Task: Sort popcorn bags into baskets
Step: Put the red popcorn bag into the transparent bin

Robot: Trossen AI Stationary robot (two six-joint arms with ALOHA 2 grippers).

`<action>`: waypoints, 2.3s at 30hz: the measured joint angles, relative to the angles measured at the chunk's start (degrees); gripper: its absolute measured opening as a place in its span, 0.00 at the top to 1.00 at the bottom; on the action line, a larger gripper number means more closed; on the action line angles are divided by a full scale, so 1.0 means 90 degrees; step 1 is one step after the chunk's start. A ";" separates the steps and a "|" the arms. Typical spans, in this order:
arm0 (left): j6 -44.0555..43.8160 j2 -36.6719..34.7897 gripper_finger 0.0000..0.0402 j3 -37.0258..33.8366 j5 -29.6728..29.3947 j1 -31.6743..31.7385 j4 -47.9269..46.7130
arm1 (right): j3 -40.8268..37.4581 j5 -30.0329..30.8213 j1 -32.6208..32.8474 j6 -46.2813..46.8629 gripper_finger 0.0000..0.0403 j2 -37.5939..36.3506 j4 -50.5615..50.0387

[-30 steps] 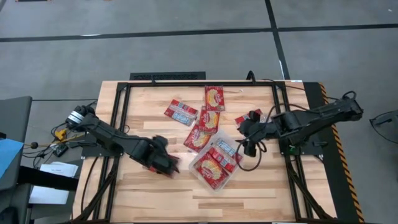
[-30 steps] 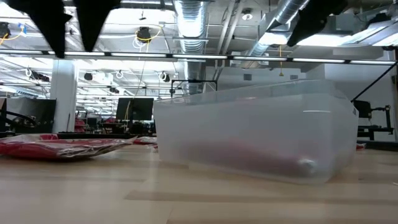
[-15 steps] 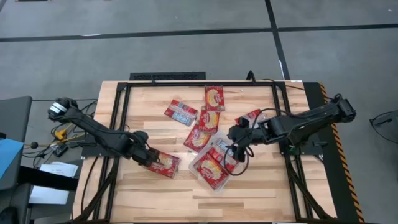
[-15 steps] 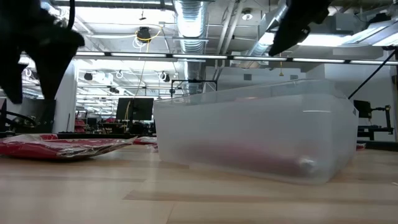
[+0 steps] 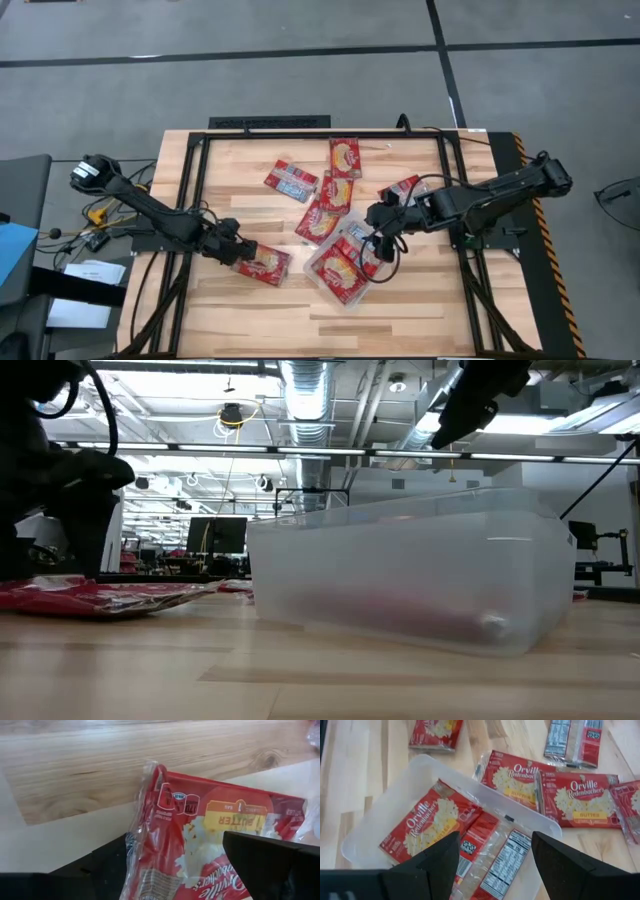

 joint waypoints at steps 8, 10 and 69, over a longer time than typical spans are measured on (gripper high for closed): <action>0.0128 -0.0027 0.51 -0.0052 0.0059 0.0001 -0.0110 | 0.0000 -0.0017 -0.0001 -0.0029 0.33 0.0000 0.0042; 0.0181 0.0009 0.65 -0.0053 0.0044 0.0001 -0.0140 | 0.0000 -0.0015 -0.0002 -0.0034 0.33 0.0000 0.0063; 0.2962 0.1303 1.00 0.4155 -0.0809 0.1077 0.2427 | 0.0000 0.0078 0.0000 0.0542 0.33 -0.2399 -0.0247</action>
